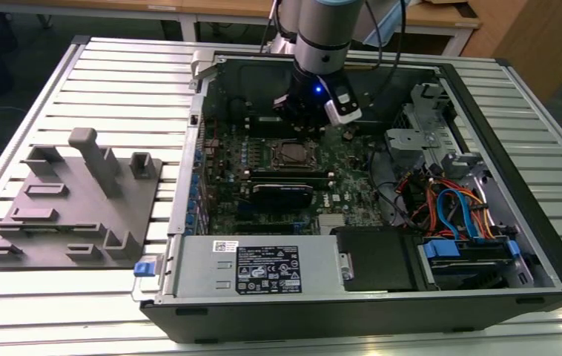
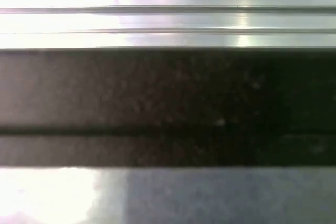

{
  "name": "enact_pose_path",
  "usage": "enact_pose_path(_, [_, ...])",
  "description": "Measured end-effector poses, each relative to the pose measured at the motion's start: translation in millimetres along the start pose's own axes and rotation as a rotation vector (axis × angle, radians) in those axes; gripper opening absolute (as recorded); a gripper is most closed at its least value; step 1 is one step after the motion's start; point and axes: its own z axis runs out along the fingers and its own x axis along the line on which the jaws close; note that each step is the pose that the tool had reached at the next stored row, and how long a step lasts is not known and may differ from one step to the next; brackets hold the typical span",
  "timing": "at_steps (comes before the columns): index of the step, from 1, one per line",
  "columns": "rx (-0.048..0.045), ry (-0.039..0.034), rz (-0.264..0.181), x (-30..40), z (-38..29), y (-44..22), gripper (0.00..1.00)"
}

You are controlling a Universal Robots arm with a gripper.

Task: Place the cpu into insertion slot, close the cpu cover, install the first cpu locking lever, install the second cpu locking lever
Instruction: 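Install the first cpu locking lever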

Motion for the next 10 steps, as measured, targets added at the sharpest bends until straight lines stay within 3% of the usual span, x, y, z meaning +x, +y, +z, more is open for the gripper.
enact_pose_path(5, [0.0190,0.0001,0.000,0.1,2.1,-0.3,0.11])
enact_pose_path(10, [0.0276,-0.0001,0.000,0.0,3.6,-0.4,0.11])
